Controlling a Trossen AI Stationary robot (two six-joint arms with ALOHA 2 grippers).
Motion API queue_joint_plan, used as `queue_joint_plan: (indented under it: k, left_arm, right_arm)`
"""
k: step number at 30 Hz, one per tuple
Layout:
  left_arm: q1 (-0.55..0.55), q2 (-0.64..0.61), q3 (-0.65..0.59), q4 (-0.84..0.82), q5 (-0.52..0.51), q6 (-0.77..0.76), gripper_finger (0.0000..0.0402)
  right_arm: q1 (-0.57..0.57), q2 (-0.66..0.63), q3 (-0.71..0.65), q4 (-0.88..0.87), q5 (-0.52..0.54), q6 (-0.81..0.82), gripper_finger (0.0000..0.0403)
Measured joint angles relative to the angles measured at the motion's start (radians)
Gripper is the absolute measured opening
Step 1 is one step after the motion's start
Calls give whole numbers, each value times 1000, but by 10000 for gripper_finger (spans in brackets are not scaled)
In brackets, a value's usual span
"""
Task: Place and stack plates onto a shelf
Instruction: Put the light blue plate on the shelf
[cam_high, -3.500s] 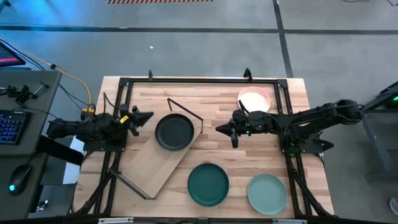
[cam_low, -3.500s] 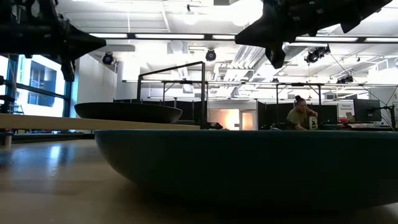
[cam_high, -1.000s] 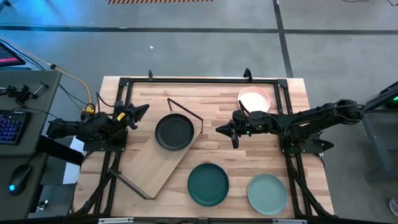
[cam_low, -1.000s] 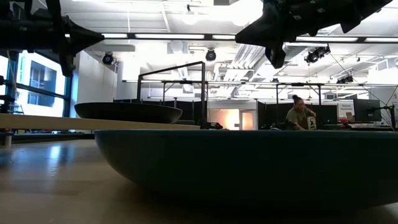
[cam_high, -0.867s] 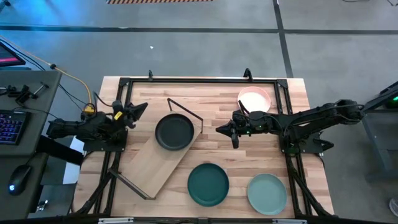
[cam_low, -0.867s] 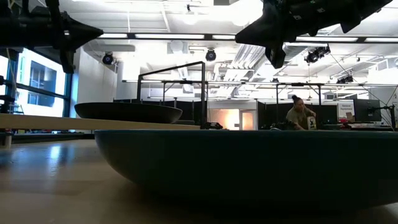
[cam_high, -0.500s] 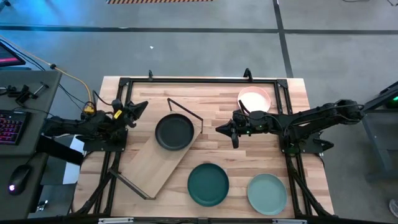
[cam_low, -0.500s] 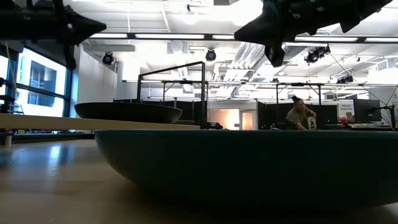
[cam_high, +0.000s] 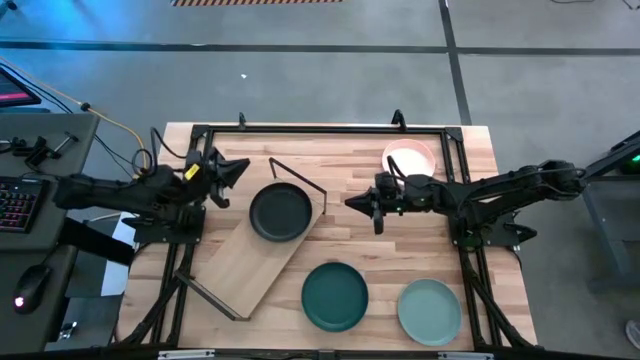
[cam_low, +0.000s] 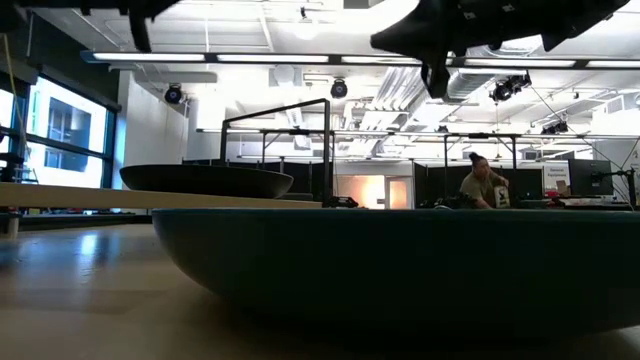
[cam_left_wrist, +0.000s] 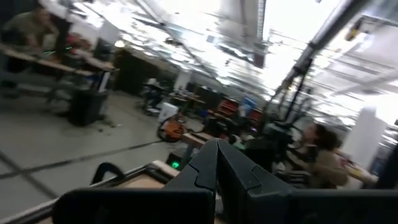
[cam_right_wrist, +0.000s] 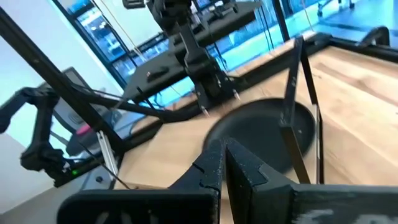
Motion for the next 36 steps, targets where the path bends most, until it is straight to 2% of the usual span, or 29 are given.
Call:
queue_joint_plan:
  k: [3,9,18,21,23,26,32,36]
  left_arm:
    - [0,14,26,0,41,24,0]
    - [0,15,32,-4,43,29,0]
    - [0,14,32,-5,38,30,0]
    - [0,14,32,-9,37,30,0]
    - [0,14,32,-10,37,30,0]
    - [0,14,32,-10,35,30,0]
    - [0,14,32,-9,23,28,0]
    - [0,14,32,-9,8,27,0]
  right_arm:
    - [0,0,0,31,0,-14,0]
    - [0,0,0,54,0,-8,0]
    - [-31,0,1,89,-6,263,0]
    - [-48,0,31,62,-101,345,5]
    - [-53,0,79,-20,-175,365,18]
    - [-41,1,174,-268,-238,350,52]
    - [33,3,346,-865,-273,250,148]
    - [115,3,363,-1124,-278,235,198]
